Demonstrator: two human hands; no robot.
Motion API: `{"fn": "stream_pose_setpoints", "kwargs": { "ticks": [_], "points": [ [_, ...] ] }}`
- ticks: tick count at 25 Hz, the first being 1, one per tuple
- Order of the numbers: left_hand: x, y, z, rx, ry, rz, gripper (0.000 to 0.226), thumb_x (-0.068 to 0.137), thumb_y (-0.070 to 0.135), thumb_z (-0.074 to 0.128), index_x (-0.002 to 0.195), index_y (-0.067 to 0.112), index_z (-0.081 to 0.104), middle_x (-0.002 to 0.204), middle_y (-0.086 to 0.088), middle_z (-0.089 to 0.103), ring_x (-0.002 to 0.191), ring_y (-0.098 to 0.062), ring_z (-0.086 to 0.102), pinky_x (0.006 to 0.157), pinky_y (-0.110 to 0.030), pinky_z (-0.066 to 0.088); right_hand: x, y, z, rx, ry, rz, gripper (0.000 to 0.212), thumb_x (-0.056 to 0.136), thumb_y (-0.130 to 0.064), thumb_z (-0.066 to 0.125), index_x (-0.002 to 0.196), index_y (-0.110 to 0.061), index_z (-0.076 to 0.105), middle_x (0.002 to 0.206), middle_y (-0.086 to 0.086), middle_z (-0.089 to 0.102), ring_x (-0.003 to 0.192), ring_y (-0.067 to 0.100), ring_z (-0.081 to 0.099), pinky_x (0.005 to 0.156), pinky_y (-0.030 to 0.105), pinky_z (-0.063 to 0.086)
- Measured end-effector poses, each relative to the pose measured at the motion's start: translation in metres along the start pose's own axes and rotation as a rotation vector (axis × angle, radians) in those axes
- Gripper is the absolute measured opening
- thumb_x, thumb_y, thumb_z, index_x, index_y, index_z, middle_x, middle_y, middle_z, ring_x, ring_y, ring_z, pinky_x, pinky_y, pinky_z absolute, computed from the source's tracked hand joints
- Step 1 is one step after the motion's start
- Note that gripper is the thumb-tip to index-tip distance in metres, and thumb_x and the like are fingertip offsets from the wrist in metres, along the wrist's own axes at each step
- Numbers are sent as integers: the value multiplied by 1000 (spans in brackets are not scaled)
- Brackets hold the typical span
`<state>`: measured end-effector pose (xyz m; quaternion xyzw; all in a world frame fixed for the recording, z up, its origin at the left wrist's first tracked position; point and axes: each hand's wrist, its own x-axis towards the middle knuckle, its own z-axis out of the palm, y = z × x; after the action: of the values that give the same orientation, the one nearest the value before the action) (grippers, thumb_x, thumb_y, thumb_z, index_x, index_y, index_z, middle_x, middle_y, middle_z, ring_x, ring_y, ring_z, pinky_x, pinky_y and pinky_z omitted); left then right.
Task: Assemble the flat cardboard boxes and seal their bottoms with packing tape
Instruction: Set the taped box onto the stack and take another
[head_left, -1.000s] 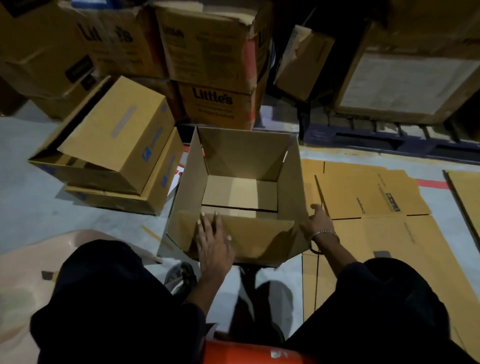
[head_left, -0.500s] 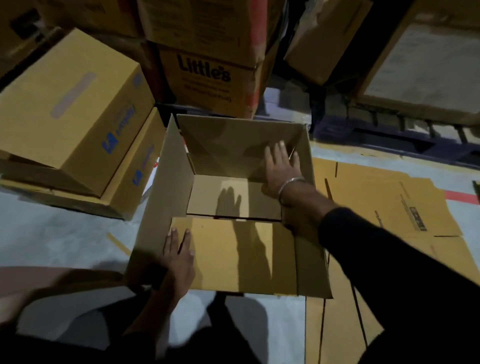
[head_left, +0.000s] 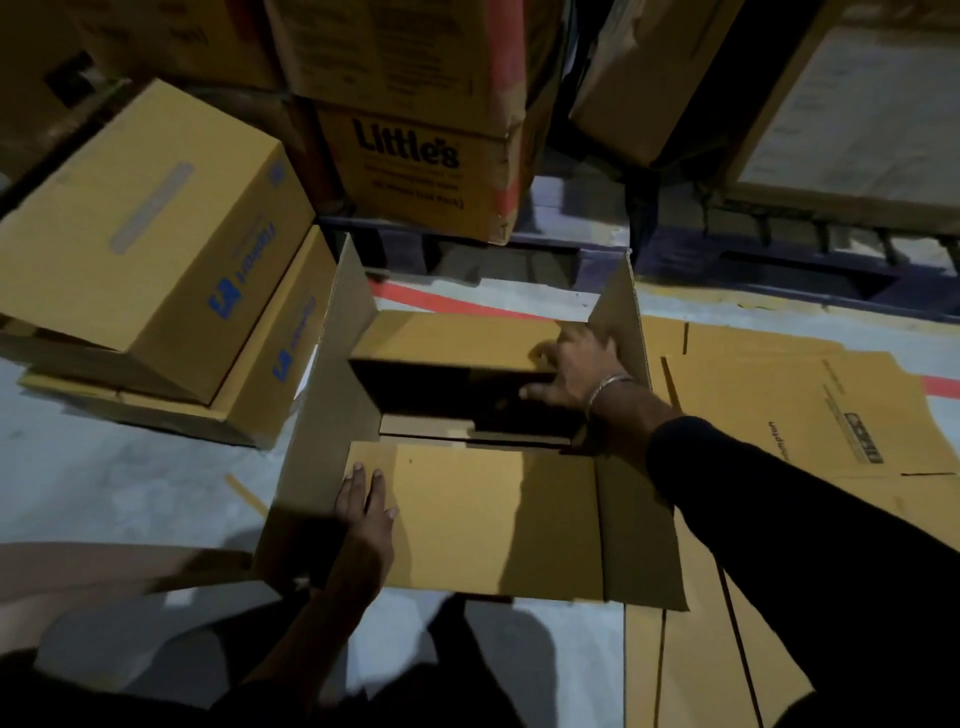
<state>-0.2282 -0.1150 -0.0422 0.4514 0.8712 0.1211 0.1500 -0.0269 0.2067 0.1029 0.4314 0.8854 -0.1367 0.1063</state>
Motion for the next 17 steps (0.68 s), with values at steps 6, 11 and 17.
{"fn": "stream_pose_setpoints", "kwargs": {
  "ticks": [6,11,17],
  "points": [
    [-8,37,-87,463,142,186,62,78,28,72,135,5,67,161,-30,34,151,-44,31,123,-57,24,-40,-13,59,-18,-308,2,151,60,-74,85,163,-28,-16,170,14,-19,156,42,-14,125,57,10],
    [-11,77,-155,390,307,-35,76,84,28,67,155,18,42,162,-33,25,148,-48,30,121,-56,31,-37,-24,71,-19,-304,22,143,71,-64,85,163,-21,-16,169,20,-20,156,41,-15,127,56,14],
    [-35,127,-119,132,120,78,80,95,27,54,166,19,16,167,-15,25,147,-33,37,110,-45,47,-63,-34,10,-165,-11,51,104,94,-48,66,164,-14,-3,171,21,0,158,38,-8,125,61,14]
  ]
}}
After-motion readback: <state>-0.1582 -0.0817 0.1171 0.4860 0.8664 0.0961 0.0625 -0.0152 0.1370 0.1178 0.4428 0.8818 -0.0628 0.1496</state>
